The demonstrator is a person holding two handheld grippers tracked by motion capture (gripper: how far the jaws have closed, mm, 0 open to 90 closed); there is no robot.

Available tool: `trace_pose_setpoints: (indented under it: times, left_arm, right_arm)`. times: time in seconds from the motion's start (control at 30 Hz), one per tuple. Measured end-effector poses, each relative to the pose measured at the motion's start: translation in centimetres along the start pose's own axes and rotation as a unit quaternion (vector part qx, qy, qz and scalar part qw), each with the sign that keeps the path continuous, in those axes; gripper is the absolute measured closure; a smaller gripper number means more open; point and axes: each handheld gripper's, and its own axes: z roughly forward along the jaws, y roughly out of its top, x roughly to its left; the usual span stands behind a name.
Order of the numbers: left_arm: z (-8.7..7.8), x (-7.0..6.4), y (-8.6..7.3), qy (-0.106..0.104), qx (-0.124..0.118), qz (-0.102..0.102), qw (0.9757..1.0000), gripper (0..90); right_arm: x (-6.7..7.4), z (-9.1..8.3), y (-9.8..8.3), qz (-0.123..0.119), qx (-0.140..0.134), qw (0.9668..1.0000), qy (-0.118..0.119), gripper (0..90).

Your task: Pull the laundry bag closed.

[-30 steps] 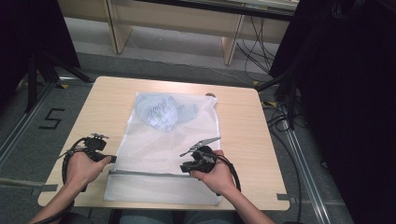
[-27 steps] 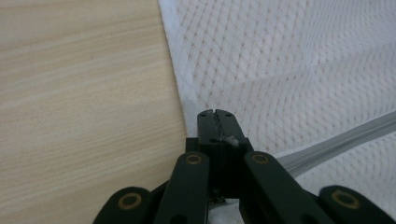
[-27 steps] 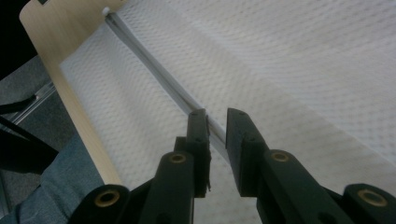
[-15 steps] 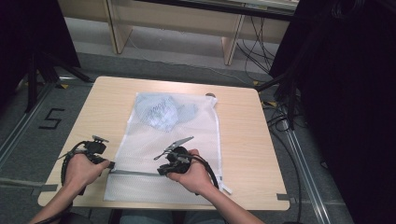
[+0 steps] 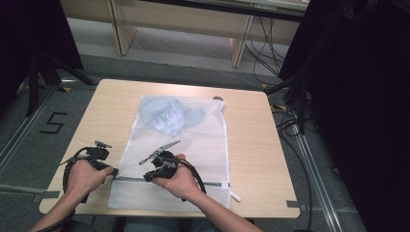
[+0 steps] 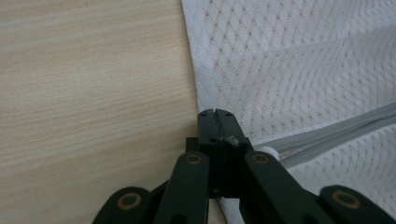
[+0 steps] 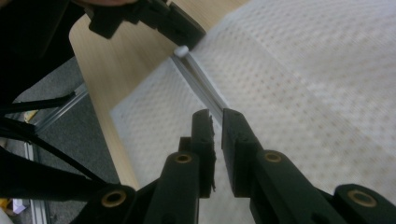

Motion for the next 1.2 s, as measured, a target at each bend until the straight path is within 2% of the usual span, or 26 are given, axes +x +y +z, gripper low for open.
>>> trace_pose_setpoints:
  times: [0.17, 0.37, 0.47, 0.5, 0.53, 0.57, 0.63, 0.67, 0.7, 0.77, 0.8, 0.83, 0.9, 0.97, 1.07, 1.2]
  left_arm:
    - [0.0, 0.1, 0.0, -0.004, 0.006, -0.010, 0.9999, 89.6]
    - [0.0, 0.1, 0.0, -0.006, 0.007, -0.010, 0.9999, 89.6]
    - [0.0, 0.2, 0.0, -0.006, 0.007, -0.011, 0.9999, 89.6]
    - [0.0, 0.2, 0.0, -0.006, 0.007, -0.010, 0.9999, 89.6]
    - [0.0, 0.2, 0.0, -0.006, 0.007, -0.010, 0.9999, 89.6]
    - [0.0, 0.1, 0.0, -0.006, 0.008, -0.010, 0.9999, 89.6]
    - [0.0, 0.1, 0.0, -0.005, 0.009, -0.010, 0.9999, 89.7]
    - [0.0, 0.1, 0.1, -0.005, 0.010, -0.010, 0.9999, 89.7]
    - [0.0, 0.1, 0.1, -0.005, 0.011, -0.010, 0.9999, 89.7]
    - [0.0, 0.1, 0.1, -0.004, 0.012, -0.010, 0.9999, 89.7]
    - [0.0, 0.2, 0.1, -0.007, 0.013, -0.010, 0.9998, 89.7]
    - [0.0, 0.2, 0.1, -0.007, 0.014, -0.010, 0.9998, 89.7]
    - [0.0, 0.2, 0.1, -0.005, 0.012, -0.010, 0.9999, 89.7]
    - [0.0, 0.2, 0.1, -0.007, 0.013, -0.010, 0.9998, 89.7]
    - [0.0, 0.2, 0.1, -0.006, 0.013, -0.010, 0.9998, 89.7]
    - [0.0, 0.3, 0.1, -0.007, 0.013, -0.008, 0.9999, 89.7]
  right_arm:
    - [0.8, 1.9, 1.7, -0.005, 0.003, 0.9999, 0.012, 82.6]
    - [1.1, 3.7, 3.0, -0.003, 0.017, 0.9997, 0.018, 82.2]
    - [1.1, 4.4, 3.4, 0.000, 0.020, 0.9994, 0.028, 81.9]
    - [1.0, 4.7, 3.6, -0.013, 0.015, 0.9995, 0.026, 81.8]
    - [1.0, 4.7, 3.6, -0.013, 0.015, 0.9995, 0.026, 81.8]
    - [1.1, 4.9, 3.6, -0.002, 0.019, 0.9995, 0.026, 81.6]
    - [1.2, 5.6, 3.8, 0.002, 0.029, 0.9991, 0.030, 80.9]
    - [1.3, 5.8, 3.8, 0.010, 0.031, 0.9988, 0.036, 80.7]
    - [1.2, 6.0, 3.9, 0.004, 0.030, 0.9991, 0.029, 80.6]
    - [1.4, 6.1, 4.0, 0.008, 0.030, 0.9991, 0.030, 80.2]
    - [1.3, 6.3, 4.1, 0.006, 0.033, 0.9987, 0.039, 79.7]
    - [1.5, 6.6, 4.3, 0.007, 0.034, 0.9989, 0.032, 78.8]
    - [1.5, 6.7, 4.3, 0.006, 0.036, 0.9986, 0.039, 78.5]
    - [1.6, 7.0, 4.6, 0.013, 0.039, 0.9985, 0.036, 77.8]
    - [1.6, 7.2, 4.7, 0.005, 0.042, 0.9985, 0.036, 77.4]
    - [1.7, 7.6, 5.0, 0.011, 0.041, 0.9984, 0.036, 77.2]
